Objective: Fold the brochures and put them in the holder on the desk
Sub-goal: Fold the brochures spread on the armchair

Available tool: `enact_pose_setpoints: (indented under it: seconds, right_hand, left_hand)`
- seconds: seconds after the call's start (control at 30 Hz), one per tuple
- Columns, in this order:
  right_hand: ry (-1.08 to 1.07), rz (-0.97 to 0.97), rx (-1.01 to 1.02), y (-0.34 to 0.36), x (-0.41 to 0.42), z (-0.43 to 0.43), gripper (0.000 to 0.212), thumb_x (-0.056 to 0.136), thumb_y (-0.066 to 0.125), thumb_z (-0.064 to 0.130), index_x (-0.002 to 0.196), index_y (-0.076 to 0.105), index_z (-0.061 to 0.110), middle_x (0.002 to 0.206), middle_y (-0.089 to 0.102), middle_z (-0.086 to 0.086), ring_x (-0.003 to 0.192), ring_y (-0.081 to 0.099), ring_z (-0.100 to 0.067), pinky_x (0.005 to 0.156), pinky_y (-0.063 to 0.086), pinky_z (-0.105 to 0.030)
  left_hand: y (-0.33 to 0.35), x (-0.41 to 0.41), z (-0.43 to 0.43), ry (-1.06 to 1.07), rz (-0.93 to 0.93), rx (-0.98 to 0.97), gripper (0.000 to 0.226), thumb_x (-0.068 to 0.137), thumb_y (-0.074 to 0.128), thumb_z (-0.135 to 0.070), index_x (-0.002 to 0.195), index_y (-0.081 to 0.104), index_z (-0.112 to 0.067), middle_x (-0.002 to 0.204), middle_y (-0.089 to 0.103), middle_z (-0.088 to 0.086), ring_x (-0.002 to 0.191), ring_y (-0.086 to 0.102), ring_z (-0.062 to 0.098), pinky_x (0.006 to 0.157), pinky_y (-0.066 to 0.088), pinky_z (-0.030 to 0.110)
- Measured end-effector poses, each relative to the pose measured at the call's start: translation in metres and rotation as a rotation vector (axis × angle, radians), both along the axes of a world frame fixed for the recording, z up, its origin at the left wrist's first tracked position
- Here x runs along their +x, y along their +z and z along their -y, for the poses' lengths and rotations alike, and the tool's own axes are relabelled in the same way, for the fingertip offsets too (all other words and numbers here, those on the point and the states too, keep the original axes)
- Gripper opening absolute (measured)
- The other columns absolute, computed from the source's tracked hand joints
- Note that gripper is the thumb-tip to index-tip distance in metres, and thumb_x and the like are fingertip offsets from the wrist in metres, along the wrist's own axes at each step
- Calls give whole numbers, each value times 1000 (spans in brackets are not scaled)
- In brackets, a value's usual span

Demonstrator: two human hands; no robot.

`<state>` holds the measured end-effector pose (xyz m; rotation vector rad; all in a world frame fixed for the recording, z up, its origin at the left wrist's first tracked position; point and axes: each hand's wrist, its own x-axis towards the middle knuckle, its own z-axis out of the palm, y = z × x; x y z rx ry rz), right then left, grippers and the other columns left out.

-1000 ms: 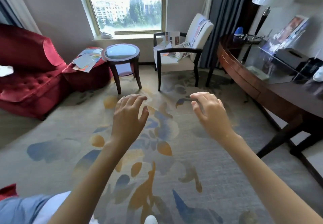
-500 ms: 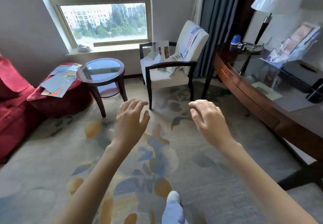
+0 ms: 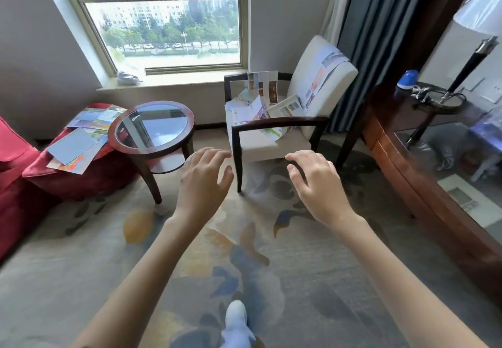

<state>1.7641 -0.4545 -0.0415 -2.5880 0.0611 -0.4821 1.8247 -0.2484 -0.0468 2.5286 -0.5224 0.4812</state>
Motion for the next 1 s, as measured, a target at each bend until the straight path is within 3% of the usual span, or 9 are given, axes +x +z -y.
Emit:
enact_pose_setpoints:
  seconds: [0.4, 0.7, 1.0]
  right_hand:
    - [-87, -52, -81, -3, 255, 54, 28, 97, 44, 25, 118, 59, 16, 120, 59, 1, 117, 48, -17, 95, 31, -30]
    - [-146, -154, -48, -27, 401, 109, 29, 98, 41, 27, 120, 56, 17, 124, 57, 2, 118, 47, -17, 103, 32, -36]
    - [-114, -242, -11, -77, 567, 219, 28, 98, 39, 27, 117, 57, 16, 121, 57, 1, 114, 47, -16, 92, 30, -27]
  left_hand:
    - [-14, 279, 63, -112, -39, -37, 24, 88, 55, -15, 110, 63, -14, 113, 64, 4, 117, 50, 26, 103, 36, 40]
    - [-44, 427, 122, -193, -179, 3, 25, 90, 53, -18, 113, 62, -15, 117, 63, 2, 116, 50, 22, 100, 31, 32]
    - [-80, 581, 218, -205, -287, 75, 22, 91, 50, -18, 110, 62, -18, 112, 65, -1, 113, 51, 19, 90, 34, 29]
